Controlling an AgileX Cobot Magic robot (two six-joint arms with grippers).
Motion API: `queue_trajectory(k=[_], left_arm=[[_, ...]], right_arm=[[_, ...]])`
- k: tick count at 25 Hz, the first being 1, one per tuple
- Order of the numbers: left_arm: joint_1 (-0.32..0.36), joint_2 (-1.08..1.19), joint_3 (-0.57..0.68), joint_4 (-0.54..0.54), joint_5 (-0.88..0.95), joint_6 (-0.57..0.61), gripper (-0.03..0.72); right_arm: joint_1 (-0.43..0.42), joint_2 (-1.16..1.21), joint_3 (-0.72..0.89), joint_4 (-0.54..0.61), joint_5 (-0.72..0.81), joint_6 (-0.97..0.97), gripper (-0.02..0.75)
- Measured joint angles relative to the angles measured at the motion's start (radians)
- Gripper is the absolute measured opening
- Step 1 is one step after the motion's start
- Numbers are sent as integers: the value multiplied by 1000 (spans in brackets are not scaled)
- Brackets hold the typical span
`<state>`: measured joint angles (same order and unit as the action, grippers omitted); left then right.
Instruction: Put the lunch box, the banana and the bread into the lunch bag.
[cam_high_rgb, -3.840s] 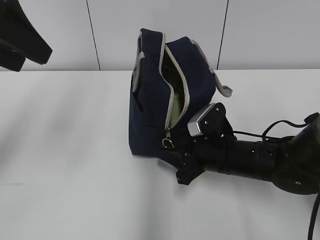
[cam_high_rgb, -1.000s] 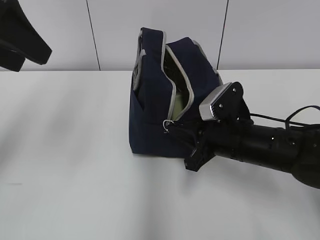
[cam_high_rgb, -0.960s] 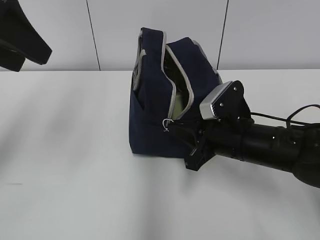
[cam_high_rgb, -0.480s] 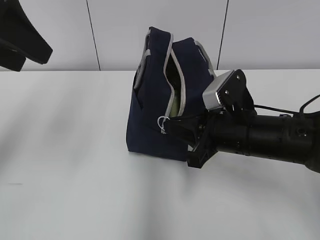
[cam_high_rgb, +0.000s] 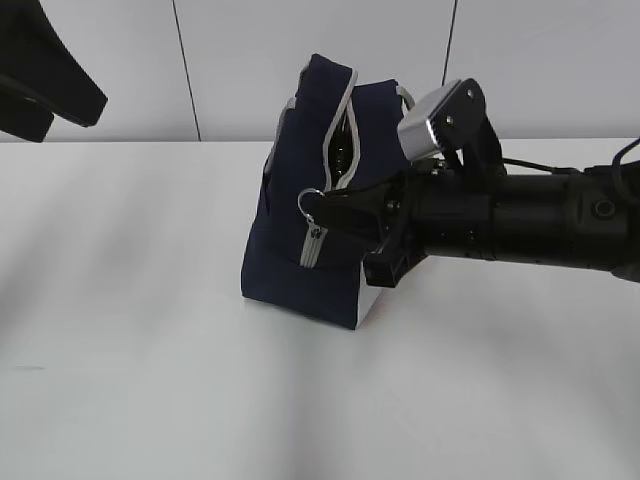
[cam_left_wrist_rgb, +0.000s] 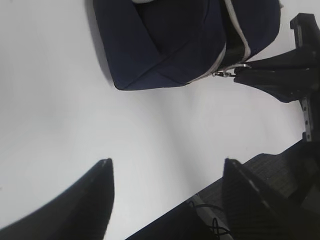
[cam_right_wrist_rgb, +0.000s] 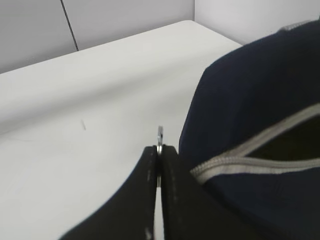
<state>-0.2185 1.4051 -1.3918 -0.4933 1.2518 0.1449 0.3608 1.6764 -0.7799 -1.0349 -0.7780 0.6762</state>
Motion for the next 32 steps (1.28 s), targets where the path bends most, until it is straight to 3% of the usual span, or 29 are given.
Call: queue_trajectory(k=[10, 17, 24, 32], left_arm=[[0, 0, 0, -26, -45, 59, 487], [0, 14, 0, -104, -89, 189, 487], [0, 110, 0, -191, -126, 362, 487], [0, 247, 0, -333, -162, 621, 486]], right_arm=[[0, 0, -155, -172, 64, 212, 6], [0, 0, -294, -425, 87, 470, 6], [-12, 0, -356, -514, 87, 604, 6], [-28, 0, -363, -519, 102, 673, 6]])
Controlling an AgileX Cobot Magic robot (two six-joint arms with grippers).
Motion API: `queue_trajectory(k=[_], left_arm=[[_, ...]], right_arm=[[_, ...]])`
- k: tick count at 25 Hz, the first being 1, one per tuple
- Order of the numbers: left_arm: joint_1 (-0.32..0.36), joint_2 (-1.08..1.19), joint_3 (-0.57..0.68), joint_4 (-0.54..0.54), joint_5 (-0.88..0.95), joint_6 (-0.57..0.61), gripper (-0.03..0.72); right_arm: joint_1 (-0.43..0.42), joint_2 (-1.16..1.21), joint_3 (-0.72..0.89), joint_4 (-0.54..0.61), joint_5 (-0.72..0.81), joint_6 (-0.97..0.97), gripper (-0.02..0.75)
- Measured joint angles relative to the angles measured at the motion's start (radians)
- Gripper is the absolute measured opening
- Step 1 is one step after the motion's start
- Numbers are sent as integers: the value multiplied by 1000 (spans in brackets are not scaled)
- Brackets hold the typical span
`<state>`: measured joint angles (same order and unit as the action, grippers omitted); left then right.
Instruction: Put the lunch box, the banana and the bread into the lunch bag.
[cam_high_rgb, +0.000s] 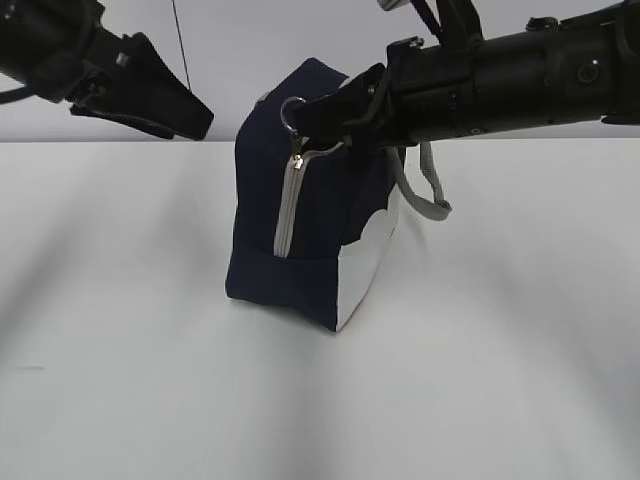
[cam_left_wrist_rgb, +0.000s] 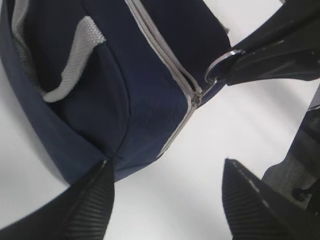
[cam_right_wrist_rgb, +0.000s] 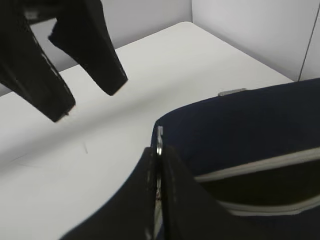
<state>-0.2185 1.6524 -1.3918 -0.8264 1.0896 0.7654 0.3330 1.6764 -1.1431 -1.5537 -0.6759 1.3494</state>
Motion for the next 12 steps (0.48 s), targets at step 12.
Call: queue_trajectory(k=[12], left_arm=[[0, 140, 2, -119, -31, 153, 486]], right_arm=[[-1, 0, -29, 33, 59, 30, 6]])
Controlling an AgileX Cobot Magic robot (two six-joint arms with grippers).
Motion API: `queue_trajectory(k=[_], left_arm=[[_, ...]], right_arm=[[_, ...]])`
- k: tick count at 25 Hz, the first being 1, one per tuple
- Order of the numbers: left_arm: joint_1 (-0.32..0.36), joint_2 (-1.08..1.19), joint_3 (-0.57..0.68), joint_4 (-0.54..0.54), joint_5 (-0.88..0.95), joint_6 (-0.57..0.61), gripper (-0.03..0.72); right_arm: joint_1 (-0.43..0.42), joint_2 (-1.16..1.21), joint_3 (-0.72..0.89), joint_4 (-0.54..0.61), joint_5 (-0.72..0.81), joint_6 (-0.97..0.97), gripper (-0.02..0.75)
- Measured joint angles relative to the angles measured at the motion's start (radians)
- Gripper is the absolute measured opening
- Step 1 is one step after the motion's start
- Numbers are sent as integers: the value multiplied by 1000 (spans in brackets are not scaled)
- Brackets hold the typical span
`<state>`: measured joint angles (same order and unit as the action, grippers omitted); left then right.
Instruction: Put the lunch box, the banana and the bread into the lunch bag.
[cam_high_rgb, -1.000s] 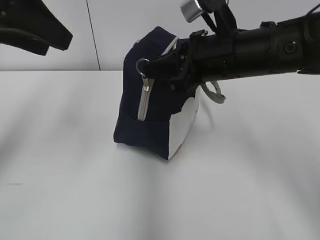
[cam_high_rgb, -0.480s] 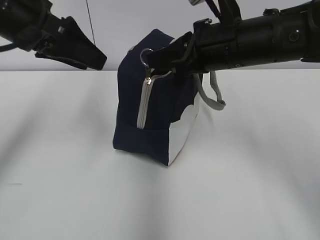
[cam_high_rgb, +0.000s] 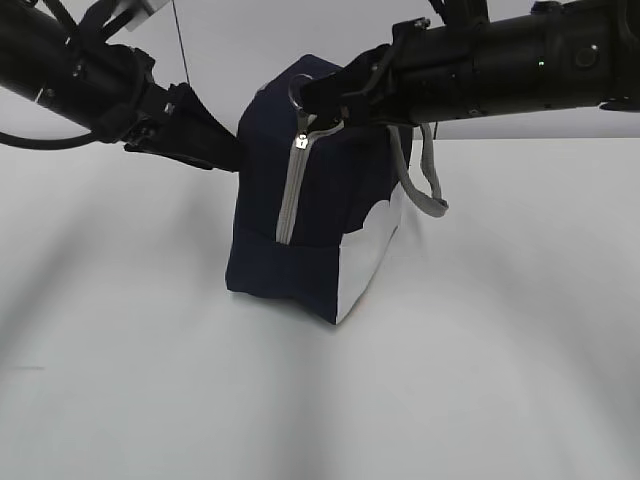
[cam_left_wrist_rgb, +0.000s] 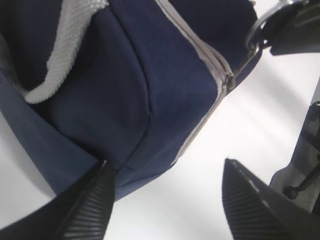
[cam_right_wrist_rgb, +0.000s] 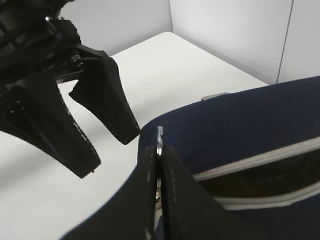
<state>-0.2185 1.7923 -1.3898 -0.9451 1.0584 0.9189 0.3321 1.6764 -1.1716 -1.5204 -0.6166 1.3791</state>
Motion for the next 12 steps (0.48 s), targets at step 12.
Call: queue_trajectory(k=[12], left_arm=[[-4, 21, 0, -96, -83, 111, 416]], right_arm=[[0, 0, -21, 1, -22, 38, 6]])
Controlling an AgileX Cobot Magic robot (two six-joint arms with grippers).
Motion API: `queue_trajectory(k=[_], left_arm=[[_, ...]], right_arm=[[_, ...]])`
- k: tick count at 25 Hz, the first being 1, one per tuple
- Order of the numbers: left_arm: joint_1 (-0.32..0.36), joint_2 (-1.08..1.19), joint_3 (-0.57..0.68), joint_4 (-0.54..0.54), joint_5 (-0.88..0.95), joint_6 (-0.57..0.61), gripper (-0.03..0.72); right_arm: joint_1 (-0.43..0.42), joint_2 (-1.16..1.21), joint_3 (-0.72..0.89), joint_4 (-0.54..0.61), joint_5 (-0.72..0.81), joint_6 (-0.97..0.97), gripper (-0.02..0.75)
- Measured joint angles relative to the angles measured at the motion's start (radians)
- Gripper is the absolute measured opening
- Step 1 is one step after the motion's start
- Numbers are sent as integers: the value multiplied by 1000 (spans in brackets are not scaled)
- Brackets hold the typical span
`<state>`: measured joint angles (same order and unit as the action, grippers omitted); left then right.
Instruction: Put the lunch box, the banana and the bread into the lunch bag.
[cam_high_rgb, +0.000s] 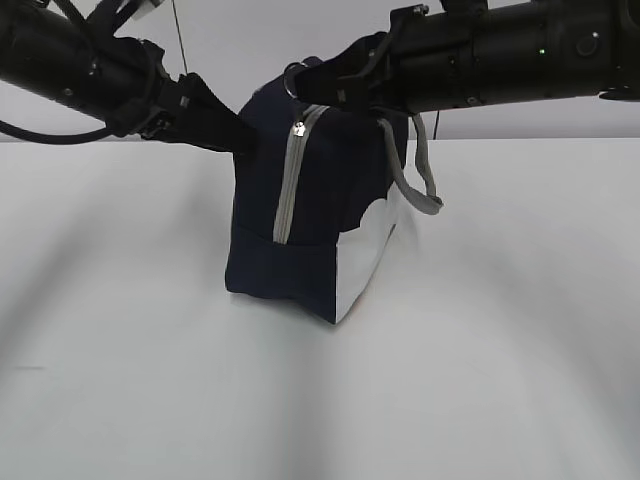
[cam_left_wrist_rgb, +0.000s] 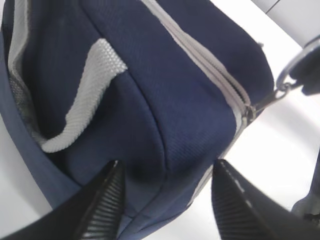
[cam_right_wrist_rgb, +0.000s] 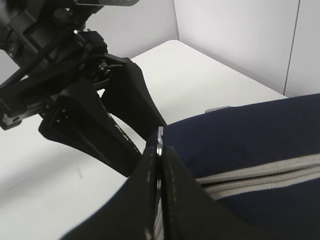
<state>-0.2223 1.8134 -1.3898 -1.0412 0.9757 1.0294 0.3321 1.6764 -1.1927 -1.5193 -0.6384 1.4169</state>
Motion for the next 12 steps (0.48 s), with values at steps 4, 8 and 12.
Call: queue_trajectory(k=[4, 8, 12], left_arm=[[0, 0, 0, -7, -11, 8, 373], [0, 2, 0, -11, -13, 10, 367], [0, 25, 0, -26, -13, 13, 351]], right_arm=[[0, 0, 0, 0, -5, 4, 6], [0, 0, 0, 4, -7, 4, 6], [0, 0, 0, 6, -7, 6, 6]])
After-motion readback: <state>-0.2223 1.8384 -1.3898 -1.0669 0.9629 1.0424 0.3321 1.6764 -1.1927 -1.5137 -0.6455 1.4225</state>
